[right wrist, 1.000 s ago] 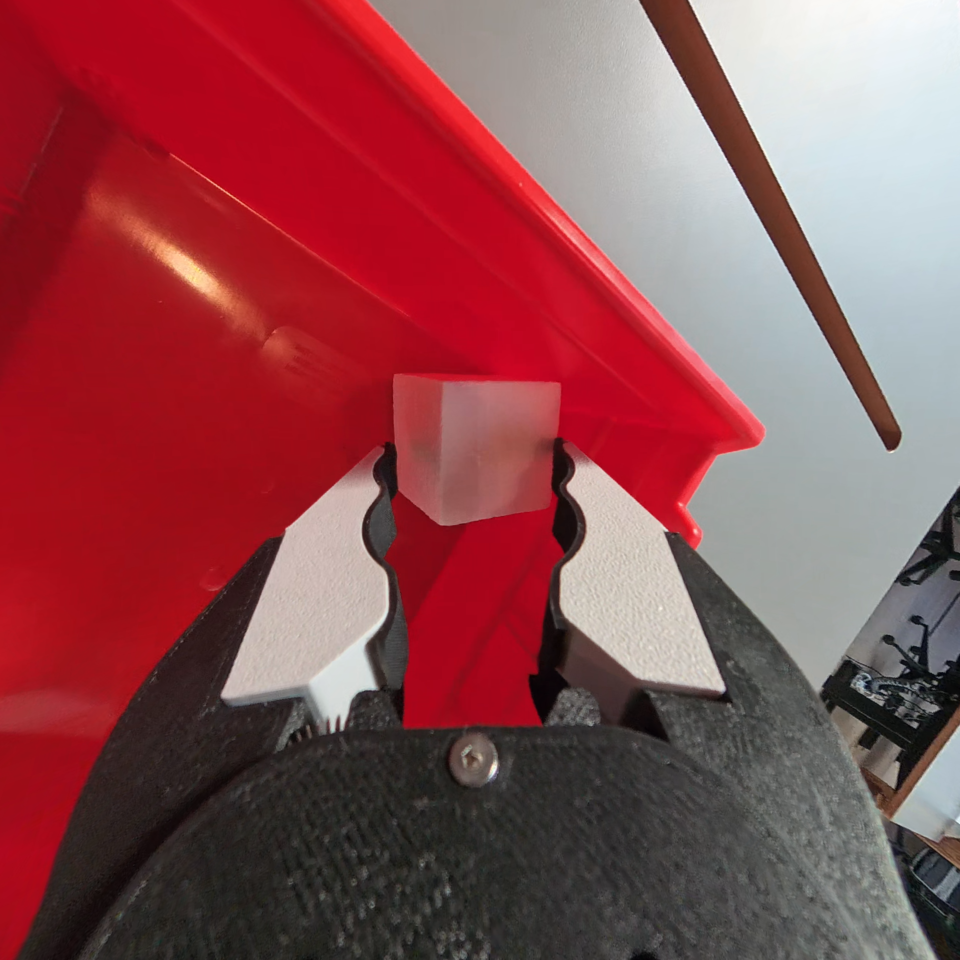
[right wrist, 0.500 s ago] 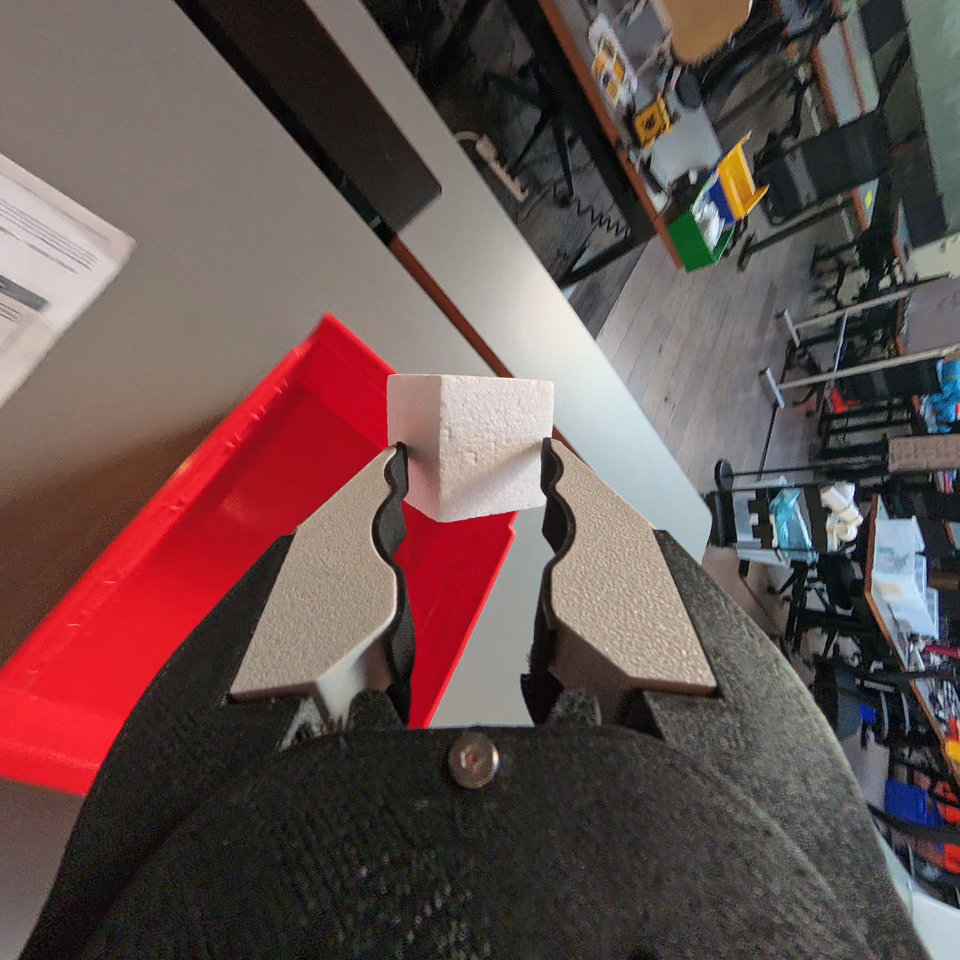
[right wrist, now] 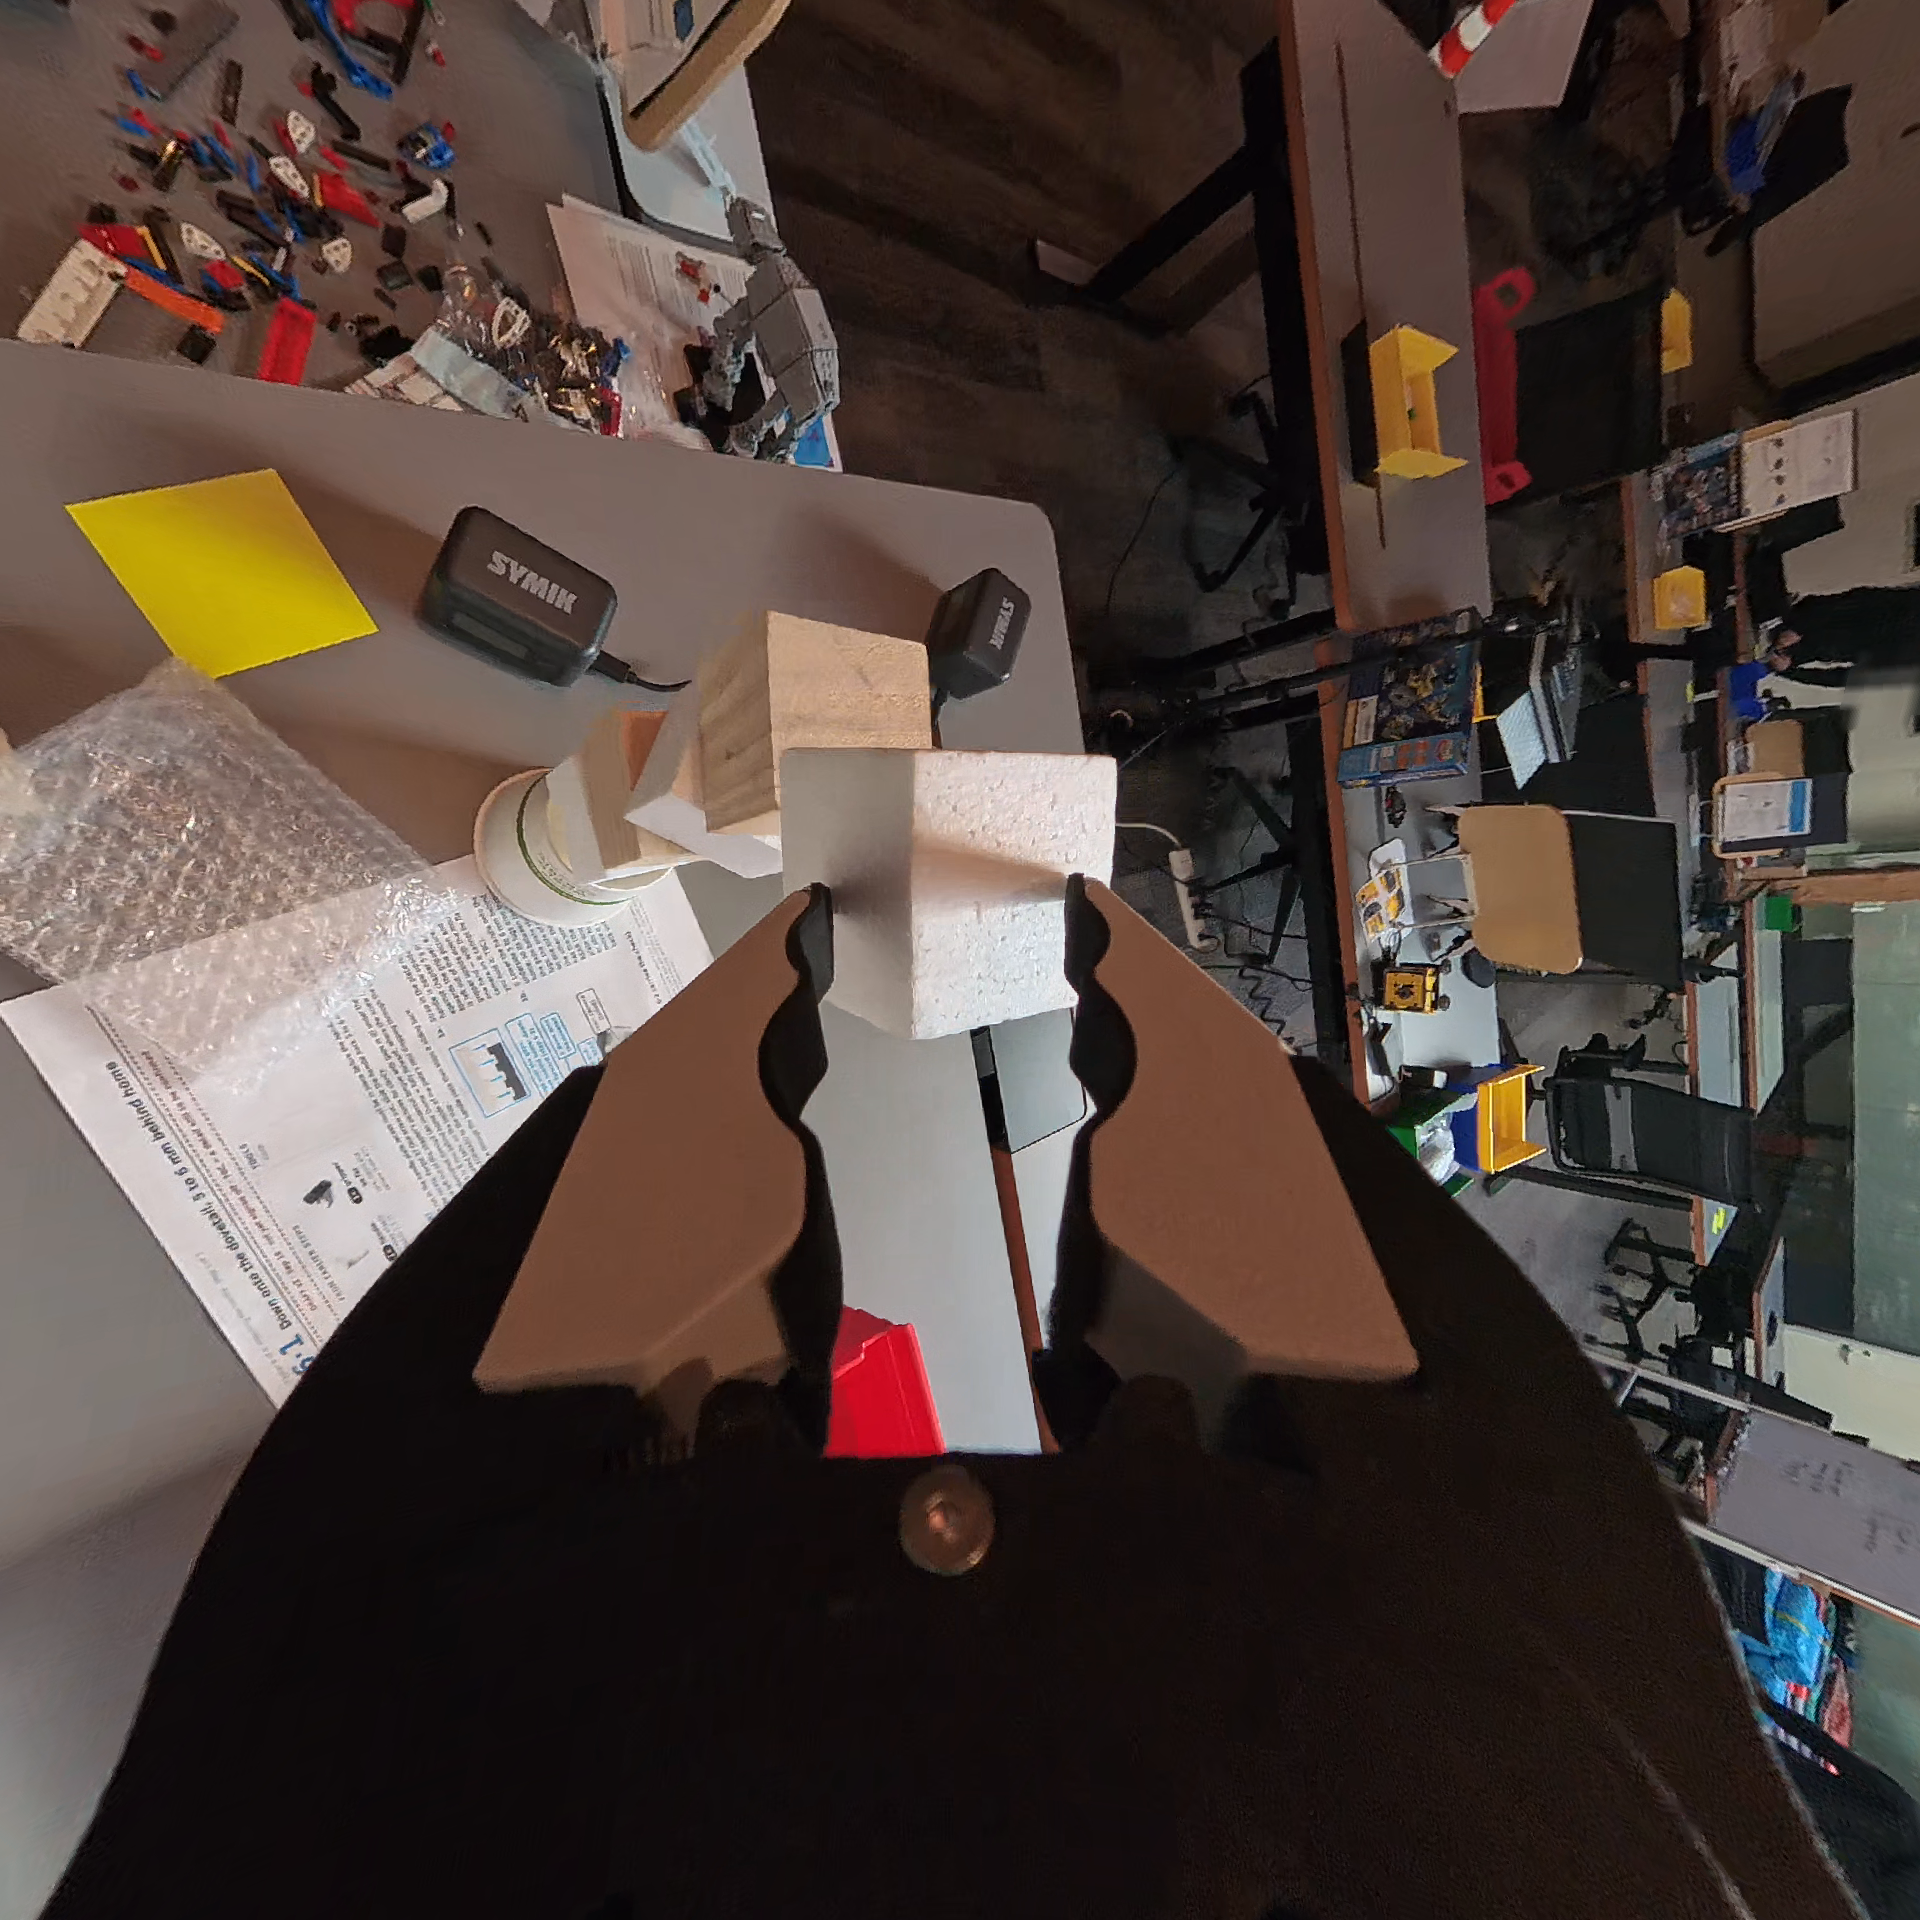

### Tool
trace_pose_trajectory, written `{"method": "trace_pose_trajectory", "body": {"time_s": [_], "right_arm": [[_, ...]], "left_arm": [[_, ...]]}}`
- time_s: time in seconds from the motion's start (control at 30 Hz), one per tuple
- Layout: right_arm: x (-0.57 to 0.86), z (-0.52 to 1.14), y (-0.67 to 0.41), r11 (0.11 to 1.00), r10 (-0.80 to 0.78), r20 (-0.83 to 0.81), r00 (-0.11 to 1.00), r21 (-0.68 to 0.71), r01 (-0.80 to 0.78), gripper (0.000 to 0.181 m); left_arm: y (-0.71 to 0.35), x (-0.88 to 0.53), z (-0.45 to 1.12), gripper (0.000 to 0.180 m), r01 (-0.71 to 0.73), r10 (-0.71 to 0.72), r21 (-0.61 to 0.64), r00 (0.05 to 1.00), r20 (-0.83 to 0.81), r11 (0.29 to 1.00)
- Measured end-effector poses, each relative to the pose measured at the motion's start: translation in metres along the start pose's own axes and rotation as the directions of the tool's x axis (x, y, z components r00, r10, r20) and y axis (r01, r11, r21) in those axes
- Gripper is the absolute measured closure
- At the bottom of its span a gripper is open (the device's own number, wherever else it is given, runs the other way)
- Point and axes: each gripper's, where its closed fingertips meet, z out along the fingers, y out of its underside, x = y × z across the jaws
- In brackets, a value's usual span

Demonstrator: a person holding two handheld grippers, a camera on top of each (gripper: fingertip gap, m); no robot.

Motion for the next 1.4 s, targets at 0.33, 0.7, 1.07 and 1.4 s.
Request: {"method": "trace_pose_trajectory", "body": {"time_s": [0.33,0.7,1.07,1.4], "right_arm": [[-0.004,0.051,-0.020,0.982,0.058,0.026,0.998,-0.180,-0.053,0.139],[-0.013,-0.018,-0.018,0.967,0.246,-0.122,0.962,0.093,-0.236,0.121],[-0.149,0.007,0.116,0.782,0.574,0.087,0.814,0.238,-0.577,0.120],[-0.160,0.032,0.130,0.780,0.589,0.120,0.799,0.173,-0.601,0.119]], "left_arm": [[-0.035,-0.096,0.015,0.131,-0.142,0.125,-0.059,0.965,-0.230,0.988],[-0.071,-0.097,0.054,0.125,-0.138,0.105,-0.026,0.848,-0.519,0.990],[-0.190,-0.042,0.287,0.102,-0.160,0.140,0.070,0.489,-0.861,0.985],[-0.181,-0.010,0.308,0.116,-0.229,0.166,0.107,0.254,-0.953,0.968]]}}
